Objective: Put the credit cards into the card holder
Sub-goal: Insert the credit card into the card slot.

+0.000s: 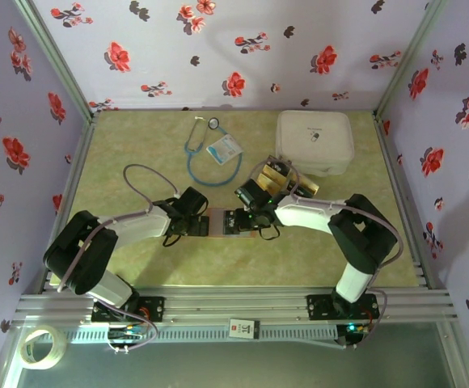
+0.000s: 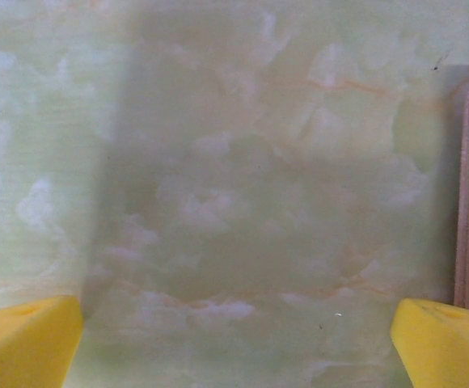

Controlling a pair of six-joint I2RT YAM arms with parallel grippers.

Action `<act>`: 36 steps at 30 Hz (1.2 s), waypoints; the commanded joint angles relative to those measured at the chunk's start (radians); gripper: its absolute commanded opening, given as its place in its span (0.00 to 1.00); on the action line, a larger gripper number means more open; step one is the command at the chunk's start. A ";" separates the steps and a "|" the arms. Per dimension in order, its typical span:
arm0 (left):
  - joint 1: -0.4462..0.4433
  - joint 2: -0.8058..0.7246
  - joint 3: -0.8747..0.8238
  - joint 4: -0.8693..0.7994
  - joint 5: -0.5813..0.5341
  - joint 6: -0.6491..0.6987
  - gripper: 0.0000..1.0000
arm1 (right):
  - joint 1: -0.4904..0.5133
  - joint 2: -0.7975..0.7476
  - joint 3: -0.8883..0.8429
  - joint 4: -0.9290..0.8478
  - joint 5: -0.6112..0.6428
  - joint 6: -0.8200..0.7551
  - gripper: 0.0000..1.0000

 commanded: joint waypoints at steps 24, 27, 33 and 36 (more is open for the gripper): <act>-0.016 0.046 0.001 0.004 0.018 0.003 1.00 | -0.003 0.058 0.056 0.041 -0.060 0.009 0.07; -0.019 0.048 -0.001 0.006 0.019 0.003 1.00 | 0.000 0.067 0.064 0.042 -0.068 0.011 0.07; -0.024 0.051 -0.002 0.010 0.019 -0.001 1.00 | 0.013 0.092 0.090 0.047 -0.080 0.017 0.07; -0.026 0.052 -0.004 0.014 0.021 -0.003 1.00 | 0.022 0.102 0.106 0.048 -0.082 0.020 0.07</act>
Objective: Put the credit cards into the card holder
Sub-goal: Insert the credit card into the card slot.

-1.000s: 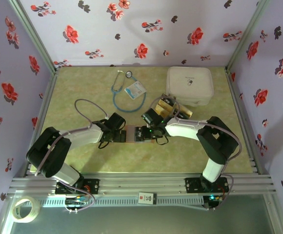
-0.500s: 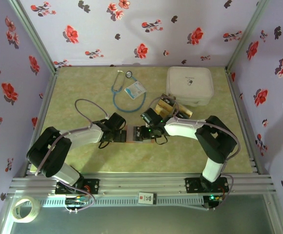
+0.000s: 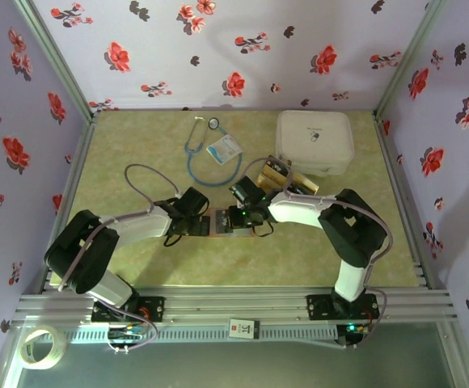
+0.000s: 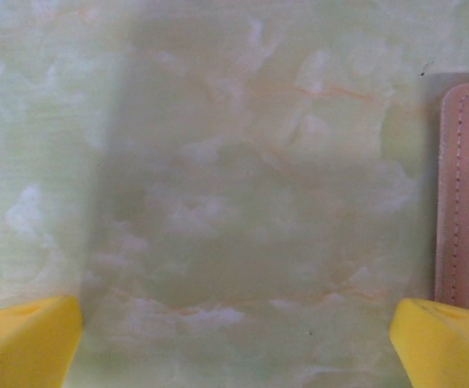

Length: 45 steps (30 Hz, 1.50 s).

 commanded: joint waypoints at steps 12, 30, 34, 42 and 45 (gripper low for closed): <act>-0.013 0.018 -0.012 -0.020 0.006 0.002 1.00 | 0.038 0.058 0.080 0.002 -0.029 0.026 0.07; 0.066 -0.064 -0.045 -0.063 0.010 0.010 1.00 | 0.032 -0.016 0.026 -0.020 0.001 0.025 0.08; 0.063 -0.045 -0.044 -0.055 0.019 0.014 1.00 | 0.035 -0.003 0.022 -0.011 -0.003 0.028 0.07; 0.051 0.005 -0.019 -0.049 0.033 0.025 1.00 | 0.041 0.016 0.009 0.016 -0.021 0.041 0.07; 0.045 0.018 -0.013 -0.046 0.035 0.025 1.00 | 0.047 0.025 0.015 0.017 -0.027 0.041 0.07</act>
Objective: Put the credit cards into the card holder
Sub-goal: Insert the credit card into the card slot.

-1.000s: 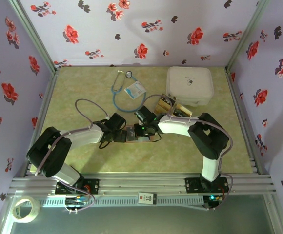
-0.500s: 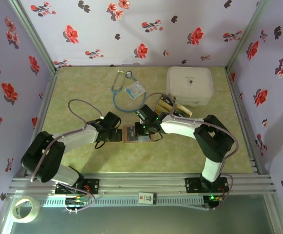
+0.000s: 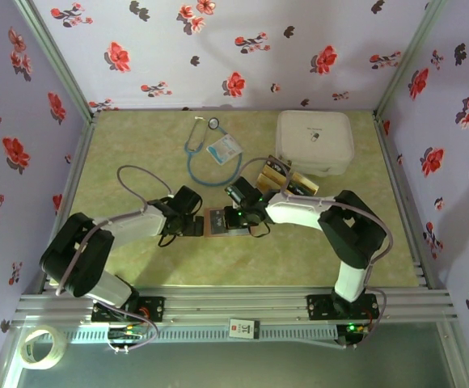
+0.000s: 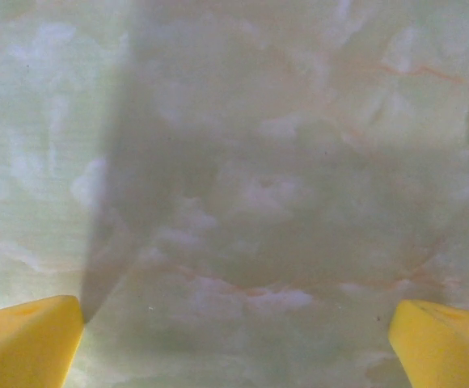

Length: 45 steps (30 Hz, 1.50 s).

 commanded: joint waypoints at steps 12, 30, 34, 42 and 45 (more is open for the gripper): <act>-0.029 0.083 -0.001 0.024 0.029 0.011 1.00 | 0.032 0.058 0.023 0.018 -0.031 0.021 0.07; -0.054 0.066 -0.026 0.033 0.033 -0.008 1.00 | 0.043 0.056 0.061 -0.001 -0.029 0.017 0.07; -0.026 0.003 -0.033 0.001 0.011 -0.013 1.00 | 0.017 0.002 0.041 -0.019 0.006 0.008 0.07; 0.055 -0.075 -0.030 -0.023 0.001 0.015 1.00 | -0.042 -0.011 0.053 -0.041 0.005 -0.016 0.07; 0.064 -0.055 -0.011 -0.020 0.004 0.030 1.00 | -0.045 0.019 0.076 -0.045 -0.003 -0.020 0.07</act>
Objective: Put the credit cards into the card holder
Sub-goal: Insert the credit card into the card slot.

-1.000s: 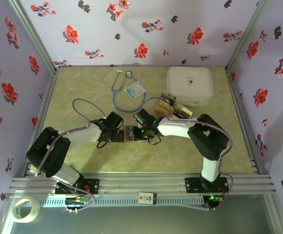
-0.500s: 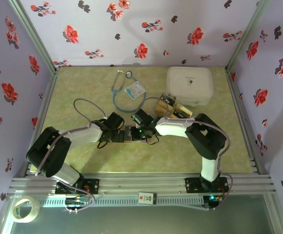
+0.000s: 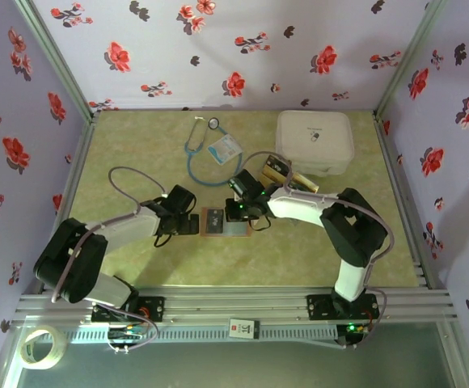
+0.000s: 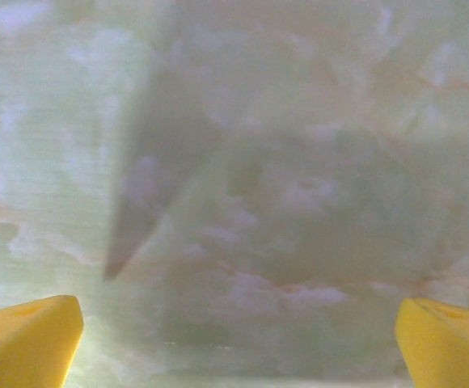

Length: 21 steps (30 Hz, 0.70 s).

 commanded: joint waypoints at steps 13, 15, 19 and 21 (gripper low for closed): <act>0.012 0.031 0.058 -0.020 0.025 0.044 1.00 | -0.008 0.023 0.060 -0.059 0.023 -0.036 0.08; 0.012 0.013 0.063 -0.031 0.029 0.045 1.00 | -0.025 -0.004 0.032 -0.063 0.029 -0.042 0.09; 0.009 -0.022 0.078 -0.044 0.059 0.039 1.00 | -0.077 -0.052 -0.033 -0.057 0.024 -0.050 0.10; 0.003 -0.034 0.091 -0.050 0.070 0.031 1.00 | -0.100 -0.069 -0.055 -0.050 0.011 -0.057 0.10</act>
